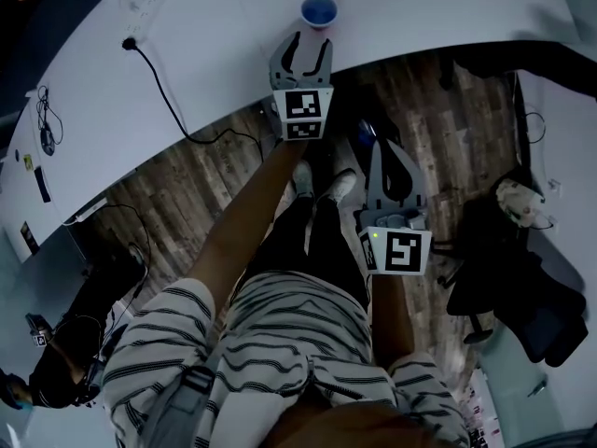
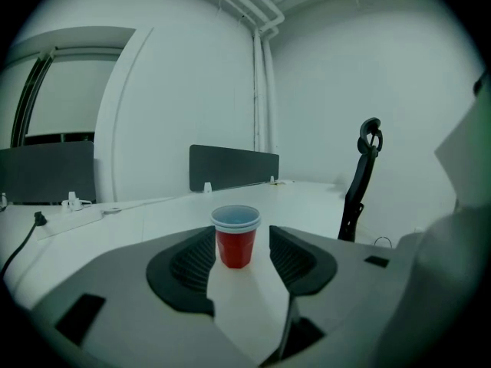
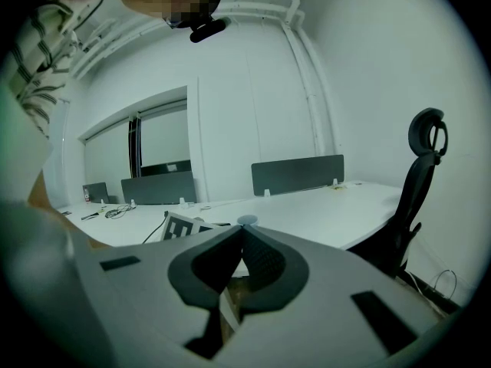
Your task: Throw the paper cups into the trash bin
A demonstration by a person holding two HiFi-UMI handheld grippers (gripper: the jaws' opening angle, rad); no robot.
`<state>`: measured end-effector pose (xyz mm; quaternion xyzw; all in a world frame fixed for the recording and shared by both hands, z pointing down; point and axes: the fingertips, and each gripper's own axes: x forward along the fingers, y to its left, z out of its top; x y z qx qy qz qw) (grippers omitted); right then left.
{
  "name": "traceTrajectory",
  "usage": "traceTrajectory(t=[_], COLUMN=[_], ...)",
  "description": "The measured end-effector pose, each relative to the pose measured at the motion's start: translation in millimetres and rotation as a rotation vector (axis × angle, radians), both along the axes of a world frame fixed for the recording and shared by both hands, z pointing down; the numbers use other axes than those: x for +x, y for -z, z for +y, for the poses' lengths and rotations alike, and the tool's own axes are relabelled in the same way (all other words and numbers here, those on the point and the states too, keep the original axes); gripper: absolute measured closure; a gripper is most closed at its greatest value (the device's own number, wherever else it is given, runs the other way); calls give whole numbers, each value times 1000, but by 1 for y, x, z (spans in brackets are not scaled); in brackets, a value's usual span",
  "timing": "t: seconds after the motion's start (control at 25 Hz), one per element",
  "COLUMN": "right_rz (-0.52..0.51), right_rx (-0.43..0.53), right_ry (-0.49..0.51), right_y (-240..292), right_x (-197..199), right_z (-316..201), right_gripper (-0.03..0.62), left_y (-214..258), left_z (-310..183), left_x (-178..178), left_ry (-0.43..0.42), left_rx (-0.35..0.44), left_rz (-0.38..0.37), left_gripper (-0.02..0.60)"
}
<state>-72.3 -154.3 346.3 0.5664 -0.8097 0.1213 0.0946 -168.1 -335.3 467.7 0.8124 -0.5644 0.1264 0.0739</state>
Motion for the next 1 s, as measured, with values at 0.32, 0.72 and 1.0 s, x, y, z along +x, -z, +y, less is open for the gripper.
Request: traceTrajectory(t=[0.32,0.72,1.0], right_rz=[10,17,14], right_rx=[-13,-28,-26], right_ry=[-4,2,-9], right_y=[-13,-21,-23], right_x=[1,-2,3], right_z=[0,-2,-6], right_gripper=[585,585,585], left_y=[-21,-37,-39], left_z=[-21,-51,-63], left_x=[6,7,12], left_ry=[-3,-13,-12], left_rx=[-38,-76,-92], left_rz=[-11,-61,-45], left_gripper=[305,275,275])
